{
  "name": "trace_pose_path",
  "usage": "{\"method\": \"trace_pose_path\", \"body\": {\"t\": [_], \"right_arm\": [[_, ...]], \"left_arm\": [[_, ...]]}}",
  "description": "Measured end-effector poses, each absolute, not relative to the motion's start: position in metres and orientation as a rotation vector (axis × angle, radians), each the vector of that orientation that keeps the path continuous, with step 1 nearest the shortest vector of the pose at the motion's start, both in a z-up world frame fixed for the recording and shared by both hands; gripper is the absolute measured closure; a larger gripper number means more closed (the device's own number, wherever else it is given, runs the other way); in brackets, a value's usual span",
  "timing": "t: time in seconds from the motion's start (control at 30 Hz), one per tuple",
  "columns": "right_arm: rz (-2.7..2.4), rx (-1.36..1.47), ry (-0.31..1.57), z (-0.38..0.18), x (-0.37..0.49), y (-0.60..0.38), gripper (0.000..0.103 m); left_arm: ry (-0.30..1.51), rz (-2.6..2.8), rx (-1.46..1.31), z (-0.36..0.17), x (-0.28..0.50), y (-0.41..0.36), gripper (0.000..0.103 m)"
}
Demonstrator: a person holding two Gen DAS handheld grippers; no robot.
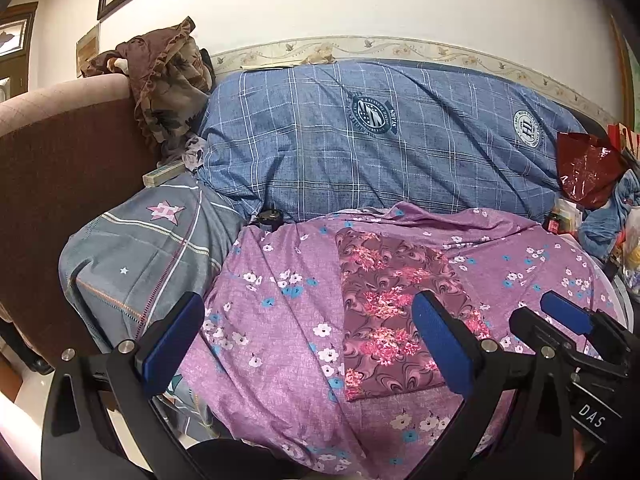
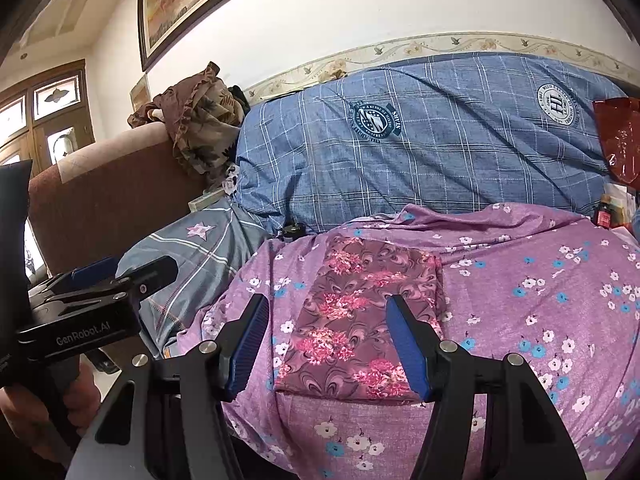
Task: Fold small clothes
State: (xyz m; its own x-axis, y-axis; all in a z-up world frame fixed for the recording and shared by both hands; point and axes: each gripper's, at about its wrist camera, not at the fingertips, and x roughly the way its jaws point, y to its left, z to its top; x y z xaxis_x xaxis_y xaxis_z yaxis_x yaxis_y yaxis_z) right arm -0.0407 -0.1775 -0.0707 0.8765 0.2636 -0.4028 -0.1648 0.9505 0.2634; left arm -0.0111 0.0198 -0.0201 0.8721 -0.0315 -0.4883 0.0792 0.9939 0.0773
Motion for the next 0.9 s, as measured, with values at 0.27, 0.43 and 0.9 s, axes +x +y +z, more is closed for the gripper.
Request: {"method": "trace_pose_path", "body": {"t": [0.27,0.43,0.9], "right_arm": [[0.226,0.211,0.461,-0.073,-0.038,-0.174,0.04],[0.224,0.211,0.458,-0.073,-0.037,-0.174,0.04],[0.219,0.197,0.481,-0.075,-0.021,-0.172,0.04]], "left_arm": [[0.508,-0.066,0.09,-0.021,-0.011,0.021,0.0],[0.509,-0.077,0.088,-0.022,-0.009,0.022,0.0],[0.505,-0.133,0.05,-0.026,0.02,0.027,0.0]]}}
